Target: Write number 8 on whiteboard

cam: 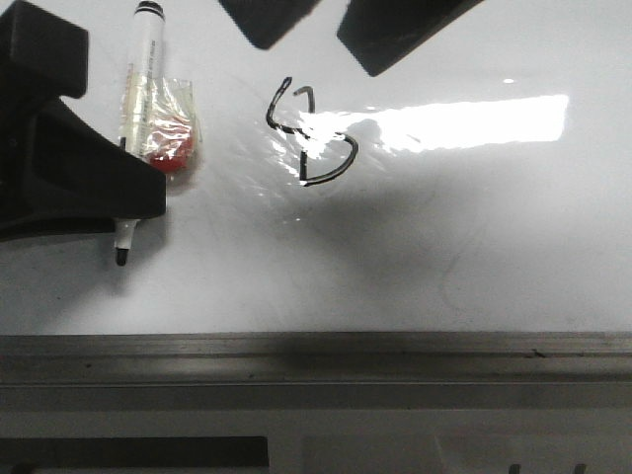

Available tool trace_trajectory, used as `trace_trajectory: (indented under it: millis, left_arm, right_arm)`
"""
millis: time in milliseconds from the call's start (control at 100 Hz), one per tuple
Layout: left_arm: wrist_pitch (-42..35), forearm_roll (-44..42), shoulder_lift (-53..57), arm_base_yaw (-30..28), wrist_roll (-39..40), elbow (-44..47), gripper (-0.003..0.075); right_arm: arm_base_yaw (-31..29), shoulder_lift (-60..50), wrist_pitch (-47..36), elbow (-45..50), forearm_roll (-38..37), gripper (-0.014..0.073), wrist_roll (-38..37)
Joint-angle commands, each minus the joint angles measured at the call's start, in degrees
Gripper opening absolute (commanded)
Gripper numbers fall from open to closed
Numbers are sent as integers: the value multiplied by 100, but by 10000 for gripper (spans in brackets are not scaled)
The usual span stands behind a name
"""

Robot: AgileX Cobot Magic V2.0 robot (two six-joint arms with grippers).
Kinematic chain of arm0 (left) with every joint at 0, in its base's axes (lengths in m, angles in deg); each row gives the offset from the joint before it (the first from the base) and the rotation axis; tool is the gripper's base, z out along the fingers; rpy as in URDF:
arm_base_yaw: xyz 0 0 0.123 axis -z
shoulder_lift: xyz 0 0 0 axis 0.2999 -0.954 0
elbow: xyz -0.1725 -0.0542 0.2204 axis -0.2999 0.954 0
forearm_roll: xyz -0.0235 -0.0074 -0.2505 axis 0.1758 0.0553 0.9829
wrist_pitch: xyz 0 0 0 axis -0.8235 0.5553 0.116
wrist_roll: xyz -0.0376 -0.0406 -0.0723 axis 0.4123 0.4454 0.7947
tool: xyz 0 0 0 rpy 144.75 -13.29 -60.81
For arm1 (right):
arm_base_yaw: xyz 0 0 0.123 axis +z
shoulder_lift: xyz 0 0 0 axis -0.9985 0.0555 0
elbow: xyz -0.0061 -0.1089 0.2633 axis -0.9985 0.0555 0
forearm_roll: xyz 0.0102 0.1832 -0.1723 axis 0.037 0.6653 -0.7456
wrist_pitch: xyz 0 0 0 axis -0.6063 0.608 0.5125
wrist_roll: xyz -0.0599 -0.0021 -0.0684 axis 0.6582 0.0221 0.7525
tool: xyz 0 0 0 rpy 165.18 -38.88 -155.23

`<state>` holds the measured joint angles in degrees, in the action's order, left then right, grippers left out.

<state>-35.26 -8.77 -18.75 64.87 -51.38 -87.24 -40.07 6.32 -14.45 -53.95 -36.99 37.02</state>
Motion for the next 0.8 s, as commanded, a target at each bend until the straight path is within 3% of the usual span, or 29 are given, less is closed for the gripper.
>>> trace_trajectory:
  millis: [0, 90, 250, 370, 470, 640, 660, 730, 790]
  left_arm:
    - [-259, 81, 39, -32, 54, -161, -16]
    - [-259, 62, 25, -32, 54, -161, 52]
    - [-247, 83, 25, -32, 54, -161, 357]
    - [-142, 230, 25, -32, 54, -161, 458]
    - [-45, 220, 84, -32, 54, -161, 459]
    - [205, 142, 576, -32, 9, -161, 447]
    - [215, 127, 655, -32, -18, -161, 438]
    - [242, -15, 945, -32, -111, -161, 339]
    - [282, -289, 1209, -32, -157, -161, 200]
  right_arm:
    - [26, -102, -268, -152, 68, 375, 22]
    - [26, -102, -268, -152, 68, 375, 22]
    - [26, -102, -301, -141, 68, 348, 22]
    - [26, -114, -214, -141, -61, 296, 22]
    - [26, -152, -206, -44, -274, 205, 22]
    - [26, -515, -600, 628, -356, -67, 22]
    - [26, -595, -654, 740, -356, -69, 22]
    - [26, -922, -877, 1135, -356, -62, 22]
    - [26, -1298, -1183, 1492, -356, -62, 22]
